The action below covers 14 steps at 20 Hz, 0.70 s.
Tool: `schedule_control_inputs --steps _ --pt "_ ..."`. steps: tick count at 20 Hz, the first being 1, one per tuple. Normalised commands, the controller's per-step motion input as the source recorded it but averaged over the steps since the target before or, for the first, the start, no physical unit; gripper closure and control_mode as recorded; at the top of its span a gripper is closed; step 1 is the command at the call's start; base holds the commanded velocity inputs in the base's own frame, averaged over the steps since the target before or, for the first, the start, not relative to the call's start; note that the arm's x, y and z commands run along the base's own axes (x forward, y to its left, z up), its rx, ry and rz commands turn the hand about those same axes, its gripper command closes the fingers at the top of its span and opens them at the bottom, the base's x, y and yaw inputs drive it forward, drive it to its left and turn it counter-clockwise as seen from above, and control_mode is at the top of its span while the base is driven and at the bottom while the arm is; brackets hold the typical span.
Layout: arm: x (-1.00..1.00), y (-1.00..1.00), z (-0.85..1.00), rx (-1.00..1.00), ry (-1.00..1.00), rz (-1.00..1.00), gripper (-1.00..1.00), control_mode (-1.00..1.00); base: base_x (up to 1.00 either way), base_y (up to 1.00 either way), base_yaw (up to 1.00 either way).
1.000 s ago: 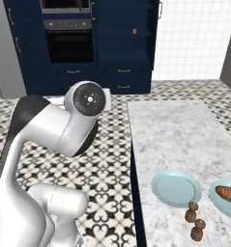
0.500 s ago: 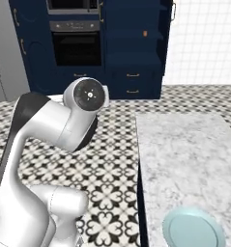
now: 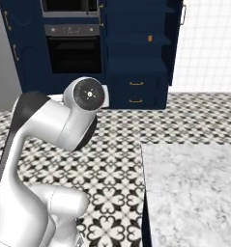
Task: From the different types of pastries on the counter, select a croissant and place it on the cutting board. Then retrieve a jar of jam from the cabinet and place it alongside the croissant on the cutting board.
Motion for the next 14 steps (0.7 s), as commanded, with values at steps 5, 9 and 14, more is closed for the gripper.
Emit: schedule_control_inputs --steps 5,9,14 --pt "0.00 0.00 0.00 0.00 0.00 0.00 -1.00 1.00 1.00 0.31 0.05" --pt "0.00 0.00 0.00 0.00 0.00 0.00 -1.00 1.00 1.00 0.21 0.05" --pt "0.00 0.00 0.00 0.00 0.00 0.00 -1.00 1.00 1.00 0.15 0.07"
